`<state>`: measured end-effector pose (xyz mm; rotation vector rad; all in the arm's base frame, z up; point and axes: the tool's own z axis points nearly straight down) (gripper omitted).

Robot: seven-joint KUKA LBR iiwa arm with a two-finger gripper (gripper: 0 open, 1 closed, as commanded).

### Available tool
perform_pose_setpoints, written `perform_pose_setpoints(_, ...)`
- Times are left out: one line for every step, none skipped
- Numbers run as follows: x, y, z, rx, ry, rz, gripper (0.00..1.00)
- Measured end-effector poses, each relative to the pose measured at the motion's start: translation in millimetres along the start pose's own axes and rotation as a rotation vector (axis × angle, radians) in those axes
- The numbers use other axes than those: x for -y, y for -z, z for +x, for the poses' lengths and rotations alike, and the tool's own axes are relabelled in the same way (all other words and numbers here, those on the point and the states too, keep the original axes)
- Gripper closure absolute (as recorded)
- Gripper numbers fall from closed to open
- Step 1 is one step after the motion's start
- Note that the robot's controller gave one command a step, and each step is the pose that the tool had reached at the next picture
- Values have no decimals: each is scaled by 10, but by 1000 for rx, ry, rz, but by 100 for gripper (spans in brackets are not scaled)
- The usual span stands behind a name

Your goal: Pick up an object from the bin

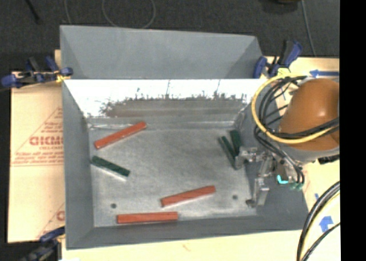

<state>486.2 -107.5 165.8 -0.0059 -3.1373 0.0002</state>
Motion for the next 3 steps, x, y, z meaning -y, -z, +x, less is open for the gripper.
perform_pose_setpoints(-616, -988, -53, 3, -5, -2, 0)
perform_pose_setpoints(-586, -950, -69, 9, -3, 1, 100)
perform_pose_setpoints(-627, 465, -83, 13, 242, 3, 100)
